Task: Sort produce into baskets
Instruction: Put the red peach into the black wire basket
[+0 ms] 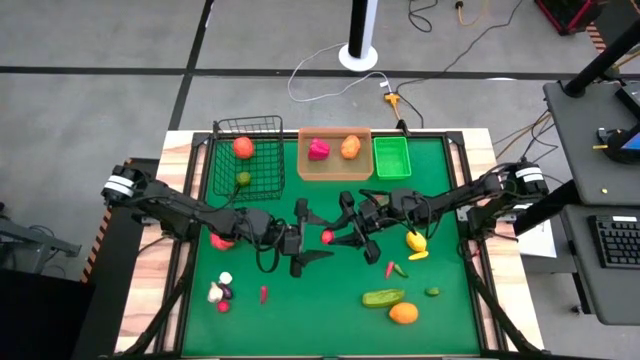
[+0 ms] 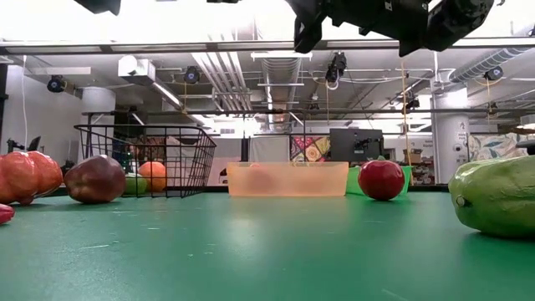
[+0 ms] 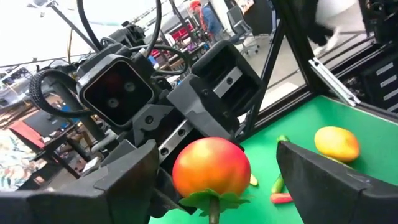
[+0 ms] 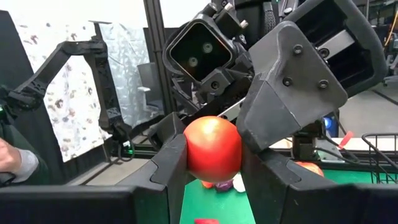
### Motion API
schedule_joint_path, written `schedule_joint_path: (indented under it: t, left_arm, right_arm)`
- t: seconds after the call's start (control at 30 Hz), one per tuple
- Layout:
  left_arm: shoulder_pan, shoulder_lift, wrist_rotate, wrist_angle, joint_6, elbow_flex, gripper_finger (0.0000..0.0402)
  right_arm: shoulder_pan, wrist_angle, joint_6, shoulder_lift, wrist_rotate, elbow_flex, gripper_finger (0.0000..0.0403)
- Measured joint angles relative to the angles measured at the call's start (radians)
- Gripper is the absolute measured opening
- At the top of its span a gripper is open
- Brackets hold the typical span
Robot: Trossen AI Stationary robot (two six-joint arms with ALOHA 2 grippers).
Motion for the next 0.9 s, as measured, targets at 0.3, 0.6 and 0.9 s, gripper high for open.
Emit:
schedule_joint_path:
  t: [0.3,0.6,0.9]
  left_arm:
    - [0.000,-0.015,-0.012,-0.042,0.068,0.001,0.0163]
    - [-0.002,-0.017,-0.041,-0.065,0.090,0.001,0.0124]
    - [0.000,-0.020,-0.107,-0.096,0.066,0.000,0.0128]
  right_arm:
    - [0.000,-0.009,0.006,0.000,-0.001,0.000,0.0128]
    - [-0.001,-0.025,0.022,0.000,0.004,-0.001,0.0132]
    - [-0.011,-0.058,0.055,-0.003,0.033,-0.001,0.0199]
